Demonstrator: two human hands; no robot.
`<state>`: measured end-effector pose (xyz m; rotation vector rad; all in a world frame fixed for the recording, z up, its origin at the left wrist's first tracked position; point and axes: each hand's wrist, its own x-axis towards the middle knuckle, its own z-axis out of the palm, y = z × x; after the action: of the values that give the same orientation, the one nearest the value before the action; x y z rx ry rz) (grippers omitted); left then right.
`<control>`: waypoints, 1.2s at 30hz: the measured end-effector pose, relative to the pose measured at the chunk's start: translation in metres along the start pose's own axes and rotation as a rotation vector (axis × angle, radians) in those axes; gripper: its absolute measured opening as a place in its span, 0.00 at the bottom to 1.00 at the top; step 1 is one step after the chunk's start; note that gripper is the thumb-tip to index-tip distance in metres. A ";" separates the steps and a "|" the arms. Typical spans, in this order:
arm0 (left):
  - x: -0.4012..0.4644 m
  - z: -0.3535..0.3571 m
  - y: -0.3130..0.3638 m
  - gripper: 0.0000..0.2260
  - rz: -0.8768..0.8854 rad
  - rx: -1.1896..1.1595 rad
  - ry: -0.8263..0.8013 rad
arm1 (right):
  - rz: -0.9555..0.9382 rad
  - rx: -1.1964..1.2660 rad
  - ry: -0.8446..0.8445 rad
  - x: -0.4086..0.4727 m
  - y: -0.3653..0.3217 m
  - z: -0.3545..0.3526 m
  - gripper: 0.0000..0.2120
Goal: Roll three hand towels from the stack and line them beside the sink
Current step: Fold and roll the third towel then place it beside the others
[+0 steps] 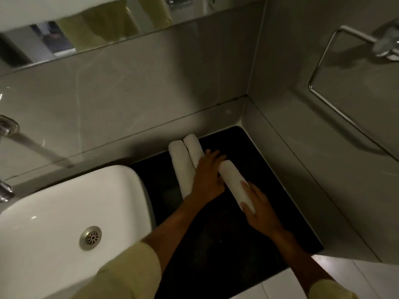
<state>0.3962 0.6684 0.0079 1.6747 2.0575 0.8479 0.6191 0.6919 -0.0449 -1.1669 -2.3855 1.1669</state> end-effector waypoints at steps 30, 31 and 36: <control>-0.014 0.025 -0.063 0.28 -0.428 0.276 0.175 | -0.154 -0.477 -0.045 0.149 -0.057 0.041 0.31; -0.013 0.024 -0.064 0.28 -0.425 0.283 0.163 | -0.153 -0.469 -0.047 0.151 -0.058 0.040 0.31; -0.014 0.021 -0.057 0.28 -0.447 0.347 0.118 | -0.153 -0.501 -0.085 0.148 -0.060 0.036 0.33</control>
<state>0.3692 0.6525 -0.0468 1.2473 2.6389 0.4701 0.4705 0.7611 -0.0414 -1.0496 -2.8725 0.5944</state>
